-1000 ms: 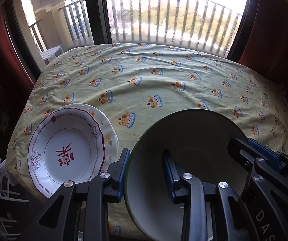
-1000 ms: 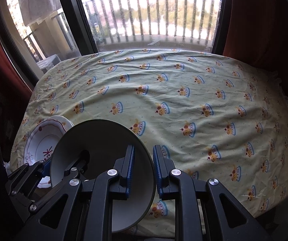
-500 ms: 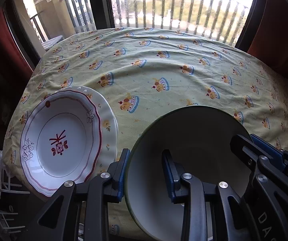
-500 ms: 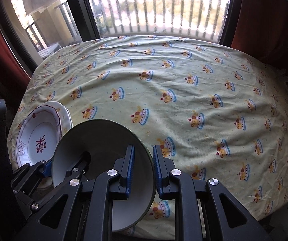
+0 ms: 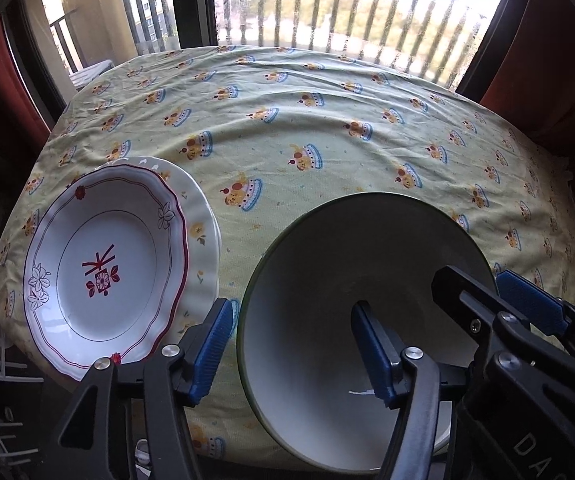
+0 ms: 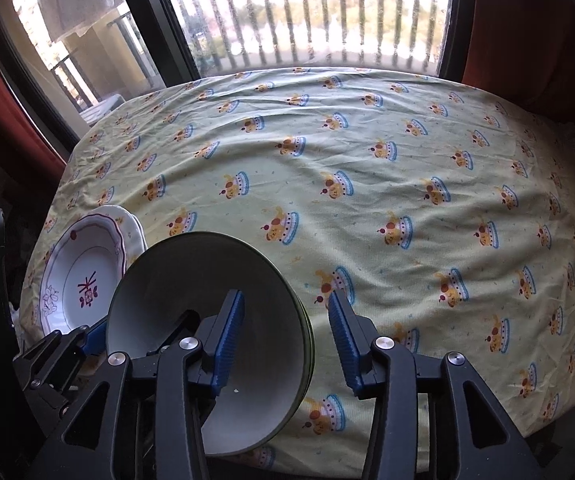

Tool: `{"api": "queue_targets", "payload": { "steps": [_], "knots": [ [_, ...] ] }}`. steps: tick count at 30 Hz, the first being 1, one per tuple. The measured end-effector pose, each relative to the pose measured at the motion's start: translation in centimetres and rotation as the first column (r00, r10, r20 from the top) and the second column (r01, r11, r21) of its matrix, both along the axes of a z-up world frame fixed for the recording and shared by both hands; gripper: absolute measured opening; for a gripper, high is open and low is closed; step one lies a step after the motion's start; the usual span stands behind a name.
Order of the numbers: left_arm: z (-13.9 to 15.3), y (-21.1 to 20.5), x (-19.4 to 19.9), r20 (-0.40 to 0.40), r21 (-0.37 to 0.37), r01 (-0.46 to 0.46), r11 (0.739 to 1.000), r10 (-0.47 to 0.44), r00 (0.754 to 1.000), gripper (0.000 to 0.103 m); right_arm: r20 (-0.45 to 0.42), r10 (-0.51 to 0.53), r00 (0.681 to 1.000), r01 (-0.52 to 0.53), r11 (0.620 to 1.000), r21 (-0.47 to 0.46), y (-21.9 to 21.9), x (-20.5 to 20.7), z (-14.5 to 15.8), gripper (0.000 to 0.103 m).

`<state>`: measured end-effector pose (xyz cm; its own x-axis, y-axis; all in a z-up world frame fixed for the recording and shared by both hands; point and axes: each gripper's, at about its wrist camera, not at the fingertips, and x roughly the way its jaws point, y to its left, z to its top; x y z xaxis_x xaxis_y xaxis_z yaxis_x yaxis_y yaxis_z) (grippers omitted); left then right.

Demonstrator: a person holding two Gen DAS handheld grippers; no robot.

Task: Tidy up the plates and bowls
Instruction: 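Move the nested bowls over the red-trimmed plate stack and lower them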

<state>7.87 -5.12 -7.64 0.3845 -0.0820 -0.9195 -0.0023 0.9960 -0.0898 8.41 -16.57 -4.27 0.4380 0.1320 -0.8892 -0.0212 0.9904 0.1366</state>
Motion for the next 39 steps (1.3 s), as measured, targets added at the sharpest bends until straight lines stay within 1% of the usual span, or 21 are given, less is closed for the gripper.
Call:
{"api": "queue_targets", "payload": {
  "steps": [3,8,13,14,17,20,23,25,28,34,37,38,39],
  "knots": [
    [-0.3,0.0,0.0,-0.011,-0.016,0.021,1.0,-0.021,1.0,0.069,-0.017,-0.021,1.0,0.021,1.0,0.0,-0.3,-0.1,-0.4,0.061],
    [-1.6,0.3,0.8,-0.045,-0.083,0.06,0.995,-0.064,0.997,0.069,-0.047,-0.065,0.997,0.065,0.998,-0.009,-0.5,-0.1,-1.2,0.062],
    [-2.7,0.8,1.9,-0.073,-0.13,0.094,0.987,-0.104,0.992,0.067,-0.07,-0.099,0.993,0.096,0.995,-0.04,0.0,0.4,-1.7,0.061],
    [-2.9,1.0,2.1,-0.079,-0.146,0.103,0.984,-0.115,0.99,0.068,-0.075,-0.105,0.992,0.101,0.994,-0.047,0.1,0.5,-1.8,0.061],
    [-3.0,1.1,2.7,-0.082,-0.182,0.145,0.973,-0.162,0.983,0.066,-0.092,-0.143,0.985,0.138,0.989,-0.054,0.4,1.1,-2.1,0.061],
    [-3.0,0.8,2.9,-0.082,-0.185,0.199,0.962,-0.217,0.973,0.066,-0.116,-0.169,0.979,0.163,0.985,-0.057,0.8,1.6,-2.6,0.061],
    [-3.1,0.7,2.9,-0.09,-0.209,0.25,0.945,-0.273,0.958,0.066,-0.149,-0.191,0.97,0.183,0.981,-0.064,1.4,1.8,-3.3,0.062],
    [-3.2,0.6,2.7,-0.091,-0.221,0.274,0.936,-0.299,0.95,0.066,-0.156,-0.202,0.967,0.194,0.979,-0.065,1.7,1.7,-3.5,0.062],
    [-3.0,0.4,2.3,-0.088,-0.212,0.3,0.93,-0.324,0.942,0.066,-0.161,-0.222,0.962,0.217,0.975,-0.048,1.7,1.3,-3.8,0.062],
    [-2.9,0.0,1.8,-0.082,-0.187,0.318,0.929,-0.338,0.938,0.067,-0.194,-0.249,0.949,0.26,0.965,0.033,0.6,0.7,-4.9,0.061],
    [-3.1,-0.1,2.1,-0.097,-0.185,0.311,0.932,-0.333,0.938,0.075,-0.184,-0.263,0.947,0.273,0.962,0.03,0.2,0.5,-4.8,0.059],
    [-3.3,-0.1,2.3,-0.105,-0.169,0.302,0.938,-0.321,0.941,0.082,-0.182,-0.251,0.951,0.262,0.964,0.04,0.1,0.5,-4.8,0.054],
    [-3.3,-0.2,2.4,-0.108,-0.162,0.294,0.942,-0.313,0.943,0.084,-0.182,-0.238,0.954,0.253,0.966,0.061,-0.1,0.6,-4.8,0.048]
  ]
}}
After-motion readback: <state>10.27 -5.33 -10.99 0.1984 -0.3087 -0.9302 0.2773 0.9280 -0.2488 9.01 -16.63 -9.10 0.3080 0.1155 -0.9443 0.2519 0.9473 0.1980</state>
